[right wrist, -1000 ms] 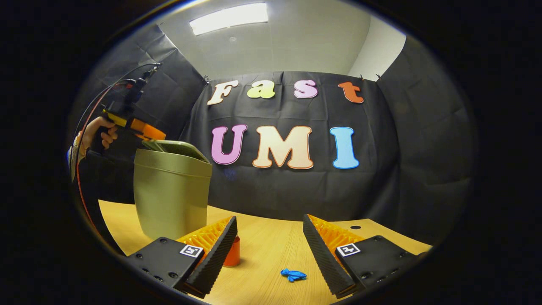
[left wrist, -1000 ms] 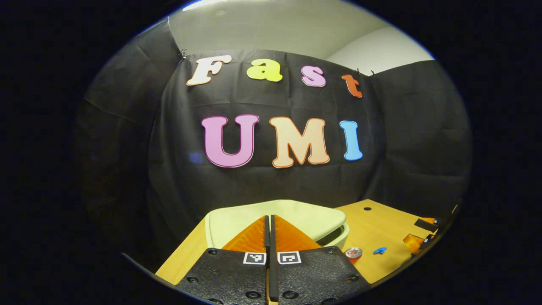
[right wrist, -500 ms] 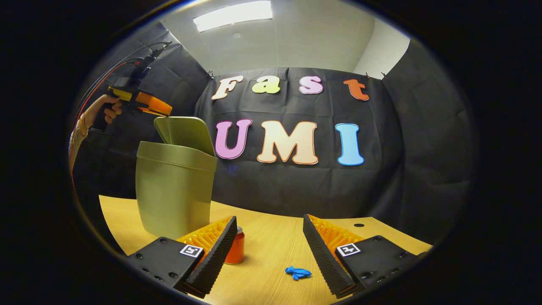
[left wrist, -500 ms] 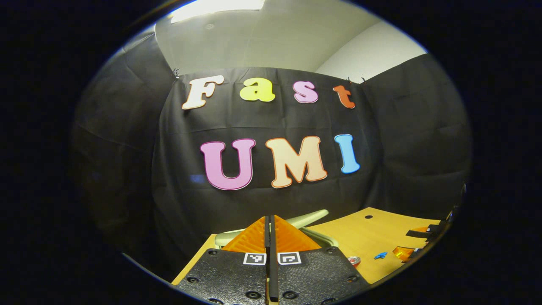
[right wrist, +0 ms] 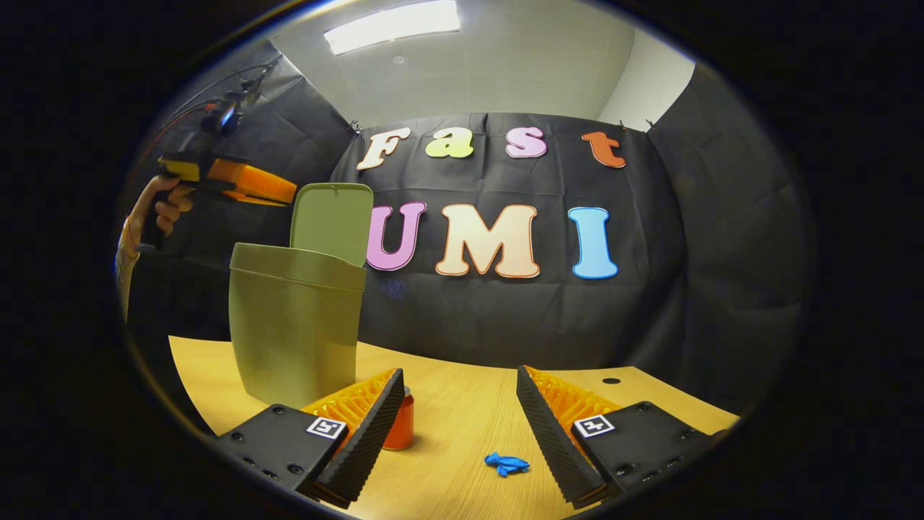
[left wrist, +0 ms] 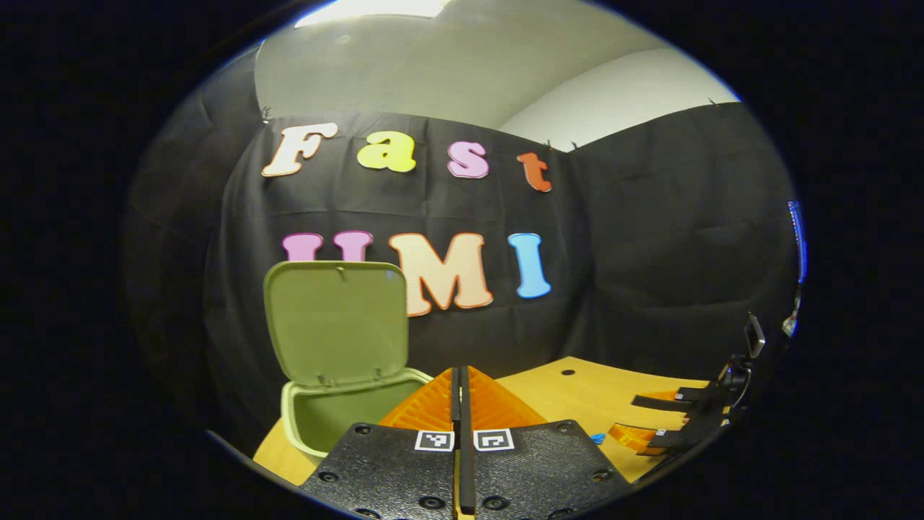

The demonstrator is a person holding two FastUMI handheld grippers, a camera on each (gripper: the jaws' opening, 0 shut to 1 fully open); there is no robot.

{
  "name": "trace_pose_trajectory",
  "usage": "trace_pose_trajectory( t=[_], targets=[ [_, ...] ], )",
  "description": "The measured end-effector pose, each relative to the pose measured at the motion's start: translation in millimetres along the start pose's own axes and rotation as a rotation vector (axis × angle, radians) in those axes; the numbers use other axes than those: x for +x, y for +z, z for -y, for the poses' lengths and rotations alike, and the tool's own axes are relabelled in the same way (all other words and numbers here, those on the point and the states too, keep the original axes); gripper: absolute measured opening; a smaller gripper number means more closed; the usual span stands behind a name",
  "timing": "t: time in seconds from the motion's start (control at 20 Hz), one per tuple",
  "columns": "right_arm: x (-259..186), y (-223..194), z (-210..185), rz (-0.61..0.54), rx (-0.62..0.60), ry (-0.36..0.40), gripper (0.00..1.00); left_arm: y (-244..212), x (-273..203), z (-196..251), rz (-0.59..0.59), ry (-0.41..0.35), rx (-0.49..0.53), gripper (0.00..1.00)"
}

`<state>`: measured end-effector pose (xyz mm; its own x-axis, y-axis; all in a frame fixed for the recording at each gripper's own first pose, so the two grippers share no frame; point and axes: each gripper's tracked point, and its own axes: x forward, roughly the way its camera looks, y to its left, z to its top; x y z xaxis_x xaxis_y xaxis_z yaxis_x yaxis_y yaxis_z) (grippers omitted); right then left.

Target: Press the lid of the desktop garbage bin to open it, pick up the crumpled paper on the desktop and throw it into the bin, then pick up the pop can on the desktop and drop it into the bin, and finally close the garbage bin lid.

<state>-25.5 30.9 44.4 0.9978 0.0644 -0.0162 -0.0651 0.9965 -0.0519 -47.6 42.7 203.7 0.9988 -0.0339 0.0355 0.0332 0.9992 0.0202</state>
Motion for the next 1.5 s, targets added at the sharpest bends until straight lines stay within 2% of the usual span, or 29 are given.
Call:
trace_pose_trajectory(
  t=[0.1,0.3,0.6,0.75,0.8,0.85,1.05,1.1,1.15,1.25,1.4,1.5],
  targets=[
    [0.2,-0.9,3.5,-0.003,0.003,-0.008,0.98,-19.9,-1.6,33.8,-0.002,-0.087,-0.017,0.00],
    [-0.1,-1.9,13.4,-0.016,-0.012,-0.025,0.98,-67.3,-4.6,77.7,-0.016,-0.201,-0.101,0.00],
    [1.2,-3.8,20.7,-0.041,0.032,-0.043,0.98,-109.5,-8.9,92.1,0.001,-0.237,-0.090,0.00],
    [1.1,-11.0,26.2,-0.085,0.009,-0.056,1.00,-122.7,-7.6,99.9,0.016,-0.260,-0.106,0.01],
    [1.4,-16.9,32.5,-0.111,-0.008,-0.072,0.98,-128.8,-8.1,106.4,-0.002,-0.281,-0.099,0.04],
    [2.5,-23.1,38.4,-0.146,-0.020,-0.085,0.98,-133.9,-9.3,110.6,-0.020,-0.297,-0.084,0.15],
    [13.4,-42.2,46.3,-0.259,-0.044,-0.065,0.98,-139.7,-7.6,108.7,-0.037,-0.293,-0.064,0.87],
    [15.7,-46.7,49.0,-0.284,-0.057,-0.056,0.98,-139.1,-7.4,108.1,-0.035,-0.292,-0.062,0.86],
    [19.0,-52.4,49.7,-0.314,-0.072,-0.042,0.98,-140.1,-6.4,108.0,-0.035,-0.293,-0.060,0.91],
    [28.5,-70.4,50.5,-0.385,-0.102,-0.010,0.99,-141.5,-6.0,103.5,-0.034,-0.285,-0.062,0.93],
    [40.2,-102.2,44.7,-0.503,-0.125,0.059,1.00,-143.6,-5.2,102.6,-0.042,-0.279,-0.080,0.93],
    [42.4,-125.7,52.1,-0.588,-0.139,0.063,0.99,-147.2,-4.3,106.1,-0.054,-0.288,-0.092,0.93]
  ],
)
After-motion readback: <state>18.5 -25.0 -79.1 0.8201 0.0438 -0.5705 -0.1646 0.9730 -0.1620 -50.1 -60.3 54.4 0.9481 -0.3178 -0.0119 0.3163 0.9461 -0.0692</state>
